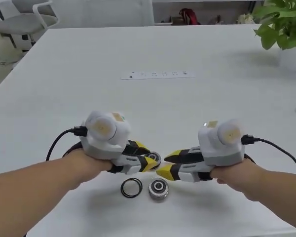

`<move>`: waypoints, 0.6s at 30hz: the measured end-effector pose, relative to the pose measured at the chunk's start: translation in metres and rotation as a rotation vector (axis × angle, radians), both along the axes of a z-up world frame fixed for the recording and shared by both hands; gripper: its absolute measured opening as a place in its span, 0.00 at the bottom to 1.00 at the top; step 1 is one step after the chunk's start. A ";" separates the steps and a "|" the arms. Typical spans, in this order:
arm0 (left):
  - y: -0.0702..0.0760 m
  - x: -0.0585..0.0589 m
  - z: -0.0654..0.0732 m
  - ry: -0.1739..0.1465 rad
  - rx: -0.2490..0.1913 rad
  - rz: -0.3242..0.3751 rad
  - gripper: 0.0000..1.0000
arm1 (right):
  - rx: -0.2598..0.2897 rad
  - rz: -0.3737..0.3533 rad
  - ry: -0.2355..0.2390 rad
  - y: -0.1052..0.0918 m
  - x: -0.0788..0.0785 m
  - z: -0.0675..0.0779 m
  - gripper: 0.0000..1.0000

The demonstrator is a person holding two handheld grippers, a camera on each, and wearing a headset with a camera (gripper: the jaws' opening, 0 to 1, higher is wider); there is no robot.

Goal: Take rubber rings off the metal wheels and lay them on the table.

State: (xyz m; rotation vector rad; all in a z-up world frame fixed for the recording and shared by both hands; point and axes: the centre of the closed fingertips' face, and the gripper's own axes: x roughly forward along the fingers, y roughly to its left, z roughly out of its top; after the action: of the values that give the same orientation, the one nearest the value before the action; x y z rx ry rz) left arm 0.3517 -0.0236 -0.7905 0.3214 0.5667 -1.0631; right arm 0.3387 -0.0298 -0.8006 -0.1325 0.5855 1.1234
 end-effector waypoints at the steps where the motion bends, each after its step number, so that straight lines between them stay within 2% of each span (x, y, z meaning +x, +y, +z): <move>1: 0.000 0.000 -0.001 0.001 0.003 -0.001 0.20 | -0.001 0.000 0.000 0.000 0.000 0.000 0.24; 3: 0.001 0.000 -0.002 -0.007 0.012 -0.001 0.20 | 0.000 -0.002 0.000 -0.001 0.000 -0.001 0.24; 5: 0.000 0.000 -0.001 0.000 0.010 0.004 0.20 | 0.000 -0.003 0.000 -0.001 0.000 -0.001 0.24; 8: -0.001 -0.001 -0.001 -0.013 0.029 0.001 0.20 | 0.001 -0.004 0.000 0.000 0.001 -0.001 0.24; 10: 0.000 0.000 -0.001 0.001 0.018 0.014 0.20 | 0.005 -0.004 -0.002 0.002 0.001 0.000 0.24; 14: 0.002 0.004 0.000 0.050 -0.031 0.062 0.16 | 0.006 -0.001 -0.006 0.004 0.001 0.002 0.25; 15: 0.003 0.005 -0.001 0.054 -0.034 0.071 0.15 | 0.006 -0.002 -0.007 0.004 0.002 0.002 0.25; 18: 0.002 0.004 -0.001 0.040 -0.021 0.061 0.14 | 0.005 -0.012 -0.011 0.003 0.003 0.002 0.25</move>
State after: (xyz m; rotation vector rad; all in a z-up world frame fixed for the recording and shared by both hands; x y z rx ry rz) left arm 0.3562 -0.0213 -0.7912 0.2636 0.5973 -1.0181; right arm 0.3422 -0.0266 -0.7981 -0.1310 0.5733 1.1121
